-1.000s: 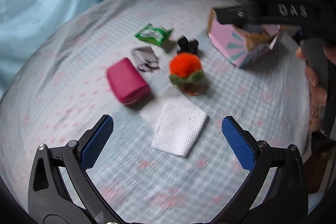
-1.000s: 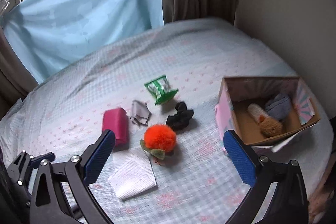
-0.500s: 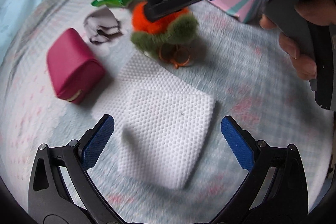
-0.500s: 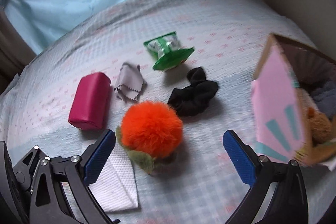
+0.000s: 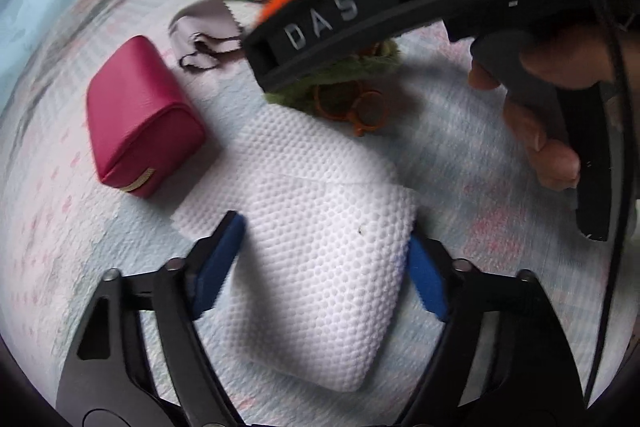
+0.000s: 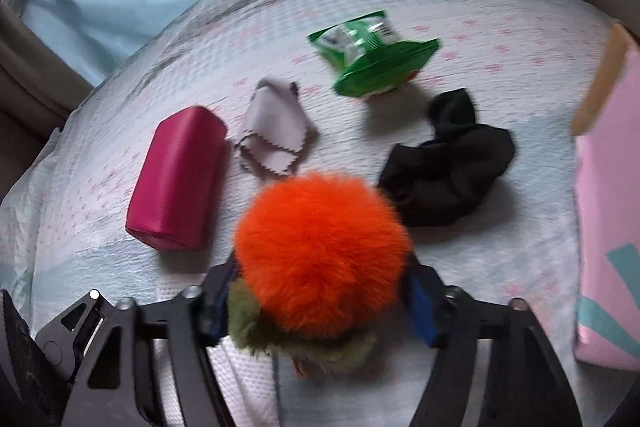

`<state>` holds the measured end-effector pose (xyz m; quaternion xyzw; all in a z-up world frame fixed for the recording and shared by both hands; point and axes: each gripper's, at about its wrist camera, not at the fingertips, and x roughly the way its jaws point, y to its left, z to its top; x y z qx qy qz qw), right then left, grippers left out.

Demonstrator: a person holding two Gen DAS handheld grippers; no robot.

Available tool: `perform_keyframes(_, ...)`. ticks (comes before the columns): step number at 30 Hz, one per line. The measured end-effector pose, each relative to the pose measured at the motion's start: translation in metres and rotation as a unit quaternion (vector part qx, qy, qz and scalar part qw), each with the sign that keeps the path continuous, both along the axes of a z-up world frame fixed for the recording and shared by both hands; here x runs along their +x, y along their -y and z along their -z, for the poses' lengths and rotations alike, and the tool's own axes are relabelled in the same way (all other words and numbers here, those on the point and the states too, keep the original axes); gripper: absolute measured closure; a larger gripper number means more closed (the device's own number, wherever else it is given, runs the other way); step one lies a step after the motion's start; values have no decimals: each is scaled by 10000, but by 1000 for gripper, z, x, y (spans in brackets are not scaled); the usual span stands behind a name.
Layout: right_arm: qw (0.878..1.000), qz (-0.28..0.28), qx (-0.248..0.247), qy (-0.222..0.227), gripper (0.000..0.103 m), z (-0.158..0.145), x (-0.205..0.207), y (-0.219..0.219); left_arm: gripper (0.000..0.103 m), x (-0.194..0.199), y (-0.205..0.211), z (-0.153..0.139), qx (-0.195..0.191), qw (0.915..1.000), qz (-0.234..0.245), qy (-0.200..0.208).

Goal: Organize soft objects
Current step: 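Grasp the white cloth with the left tool while the right tool grasps the orange pompom, then carry the white cloth and orange pompom over the box with both tools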

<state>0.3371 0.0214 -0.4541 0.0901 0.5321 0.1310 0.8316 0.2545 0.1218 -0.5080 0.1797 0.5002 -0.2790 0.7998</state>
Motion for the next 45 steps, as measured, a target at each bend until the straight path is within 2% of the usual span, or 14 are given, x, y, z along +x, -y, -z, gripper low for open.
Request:
perform_keyframes(5, 9999, -148, 77, -1, 63, 0, 4, -4, 66, 6, -10, -5, 21, 9998, -191, 23)
perform_keyframes(11, 9999, 28, 146, -15, 66, -5, 1, 3, 91, 17, -19, -10, 71, 9992, -396, -19)
perform_keyframes(18, 9996, 208, 98, 159, 66, -33, -12, 13, 94, 19, -21, -39, 83, 9976, -637, 270)
perform_keyframes(23, 9991, 228, 48, 357, 67, -73, -25, 16, 94, 11, -21, -74, -10, 9961, -748, 463)
perform_keyframes(31, 9966, 156, -192, 791, 67, -162, -63, 13, 94, -12, -20, -162, -200, 9909, -984, 893)
perform_keyframes(34, 9945, 109, -344, 983, 67, -198, -81, 15, 94, -21, -25, -199, -342, 9861, -1256, 1034)
perform_keyframes(39, 9917, 352, -401, 1170, 67, -250, -110, 25, 94, -38, -34, -254, -646, 9754, -1755, 1166)
perform_keyframes(45, 9877, 797, -428, 1276, 67, -302, -143, 44, 94, -58, -30, -309, -834, 9680, -1954, 1333)
